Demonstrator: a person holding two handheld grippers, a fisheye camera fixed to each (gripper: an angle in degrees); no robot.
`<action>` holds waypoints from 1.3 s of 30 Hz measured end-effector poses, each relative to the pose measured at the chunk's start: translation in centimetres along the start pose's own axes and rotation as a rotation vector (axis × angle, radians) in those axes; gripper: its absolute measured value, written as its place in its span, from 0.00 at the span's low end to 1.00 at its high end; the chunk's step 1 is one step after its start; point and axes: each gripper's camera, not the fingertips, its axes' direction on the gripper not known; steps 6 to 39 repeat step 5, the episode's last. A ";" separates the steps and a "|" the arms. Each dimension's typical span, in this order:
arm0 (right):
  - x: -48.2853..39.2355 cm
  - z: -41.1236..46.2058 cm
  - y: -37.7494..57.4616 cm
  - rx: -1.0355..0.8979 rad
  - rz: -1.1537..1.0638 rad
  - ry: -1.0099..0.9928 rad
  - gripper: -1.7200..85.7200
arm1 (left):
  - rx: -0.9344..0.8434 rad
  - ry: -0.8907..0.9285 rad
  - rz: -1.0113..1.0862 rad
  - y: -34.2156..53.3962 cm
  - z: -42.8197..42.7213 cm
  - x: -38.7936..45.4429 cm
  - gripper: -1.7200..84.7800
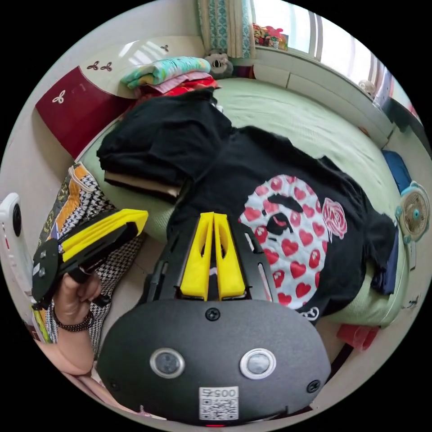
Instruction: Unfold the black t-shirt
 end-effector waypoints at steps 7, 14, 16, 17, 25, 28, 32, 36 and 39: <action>-3.2 -0.9 -7.1 0.082 -0.129 -0.040 0.04 | 0.042 -0.007 -0.077 -3.7 -1.4 -6.0 0.09; -3.2 -0.9 -7.1 0.082 -0.129 -0.040 0.04 | 0.042 -0.007 -0.077 -3.7 -1.4 -6.0 0.09; -3.2 -0.9 -7.1 0.082 -0.129 -0.040 0.04 | 0.042 -0.007 -0.077 -3.7 -1.4 -6.0 0.09; -3.2 -0.9 -7.1 0.082 -0.129 -0.040 0.04 | 0.042 -0.007 -0.077 -3.7 -1.4 -6.0 0.09; -3.2 -0.9 -7.1 0.082 -0.129 -0.040 0.04 | 0.042 -0.007 -0.077 -3.7 -1.4 -6.0 0.09; -3.2 -0.9 -7.1 0.082 -0.129 -0.040 0.04 | 0.042 -0.007 -0.077 -3.7 -1.4 -6.0 0.09; -3.2 -0.9 -7.1 0.082 -0.129 -0.040 0.04 | 0.042 -0.007 -0.077 -3.7 -1.4 -6.0 0.09; -3.2 -0.9 -7.1 0.082 -0.129 -0.040 0.04 | 0.042 -0.007 -0.077 -3.7 -1.4 -6.0 0.09; -3.2 -0.9 -7.1 0.082 -0.129 -0.040 0.04 | 0.042 -0.007 -0.077 -3.7 -1.4 -6.0 0.09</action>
